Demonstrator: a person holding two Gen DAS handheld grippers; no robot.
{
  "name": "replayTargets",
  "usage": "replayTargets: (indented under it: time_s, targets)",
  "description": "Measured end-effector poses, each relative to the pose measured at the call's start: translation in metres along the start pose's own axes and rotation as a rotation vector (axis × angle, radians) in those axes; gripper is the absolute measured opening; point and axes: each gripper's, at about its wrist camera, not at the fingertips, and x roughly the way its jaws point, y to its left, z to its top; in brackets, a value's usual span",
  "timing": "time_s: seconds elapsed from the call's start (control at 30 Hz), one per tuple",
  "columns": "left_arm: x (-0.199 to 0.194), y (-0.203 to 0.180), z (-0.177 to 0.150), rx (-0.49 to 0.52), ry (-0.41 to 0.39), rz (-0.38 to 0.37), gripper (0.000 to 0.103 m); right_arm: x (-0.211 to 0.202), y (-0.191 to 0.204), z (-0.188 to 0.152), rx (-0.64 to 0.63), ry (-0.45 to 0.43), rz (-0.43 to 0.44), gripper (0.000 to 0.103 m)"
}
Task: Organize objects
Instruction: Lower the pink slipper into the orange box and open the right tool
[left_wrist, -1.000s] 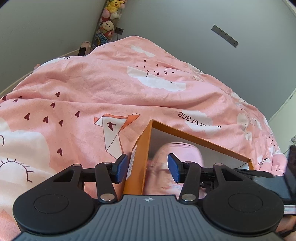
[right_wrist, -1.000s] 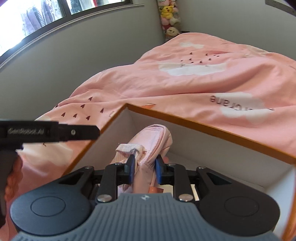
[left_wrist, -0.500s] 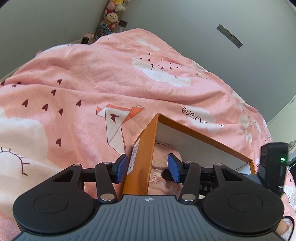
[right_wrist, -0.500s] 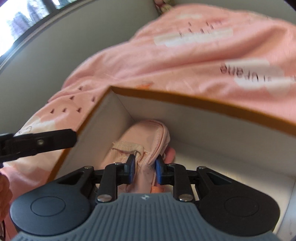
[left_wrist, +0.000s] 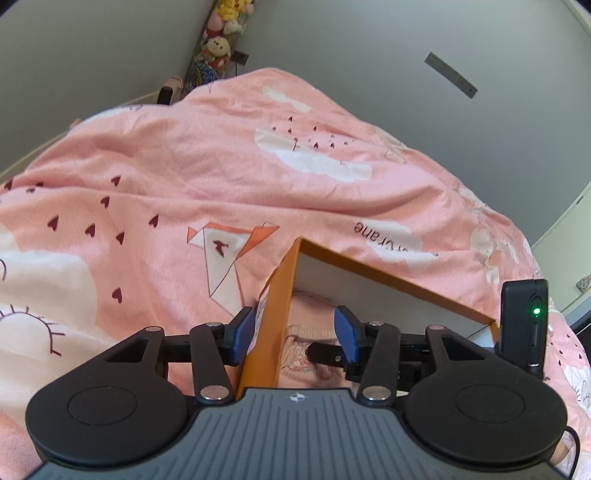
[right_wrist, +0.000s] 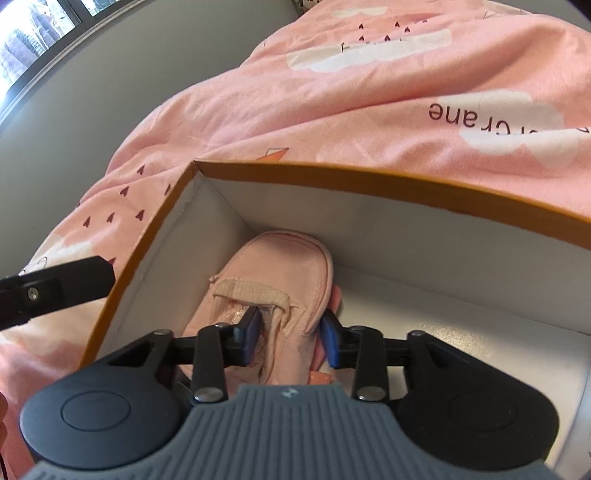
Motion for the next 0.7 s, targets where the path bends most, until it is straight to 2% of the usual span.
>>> replayTargets:
  time_s: [0.2, 0.4, 0.53, 0.63, 0.67, 0.7]
  targets:
    - [-0.029, -0.022, -0.003, 0.057, -0.035, -0.025, 0.063, -0.030, 0.004, -0.003, -0.005, -0.058, -0.024, 0.055]
    - [-0.072, -0.045, -0.027, 0.141, -0.036, -0.108, 0.065, -0.098, 0.017, -0.028, -0.049, -0.199, -0.058, 0.057]
    - [-0.087, -0.053, -0.049, 0.135, 0.005, -0.140, 0.065, -0.149, 0.020, -0.062, -0.027, -0.300, -0.107, 0.057]
    - [-0.089, -0.059, -0.069, 0.138, 0.062, -0.173, 0.066, -0.181, 0.020, -0.092, -0.003, -0.337, -0.127, 0.056]
    - [-0.088, -0.060, -0.077, 0.137, 0.086, -0.179, 0.066, -0.192, 0.020, -0.104, 0.002, -0.348, -0.140, 0.054]
    - [-0.086, -0.062, -0.085, 0.140, 0.112, -0.187, 0.065, -0.199, 0.019, -0.115, 0.009, -0.362, -0.159, 0.048]
